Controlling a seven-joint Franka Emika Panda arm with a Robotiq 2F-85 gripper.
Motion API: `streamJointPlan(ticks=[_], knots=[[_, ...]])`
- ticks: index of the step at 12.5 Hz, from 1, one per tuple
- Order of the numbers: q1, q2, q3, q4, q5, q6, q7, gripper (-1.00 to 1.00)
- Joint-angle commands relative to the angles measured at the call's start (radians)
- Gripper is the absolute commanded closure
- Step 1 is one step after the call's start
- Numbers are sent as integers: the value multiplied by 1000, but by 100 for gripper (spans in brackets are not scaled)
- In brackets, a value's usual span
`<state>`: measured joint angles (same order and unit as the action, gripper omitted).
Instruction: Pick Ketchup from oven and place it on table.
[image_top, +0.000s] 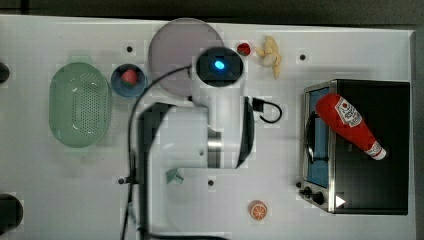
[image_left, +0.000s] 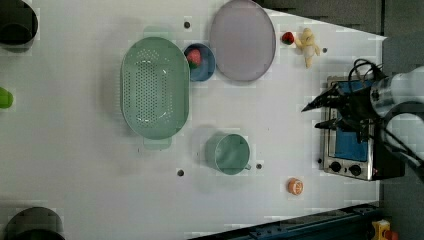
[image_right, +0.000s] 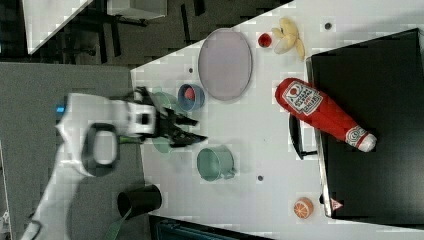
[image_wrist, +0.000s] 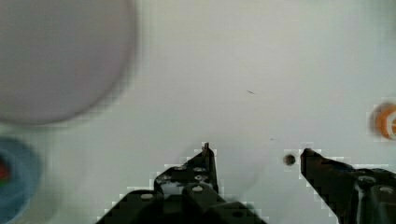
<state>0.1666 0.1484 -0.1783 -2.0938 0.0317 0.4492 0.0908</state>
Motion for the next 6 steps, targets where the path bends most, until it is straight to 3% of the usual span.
streamJointPlan(ticks=[1, 6], knots=[[-12, -11, -23, -130, -20, 206, 22, -24], [-3, 146, -9, -170, -18, 419, 22, -25]])
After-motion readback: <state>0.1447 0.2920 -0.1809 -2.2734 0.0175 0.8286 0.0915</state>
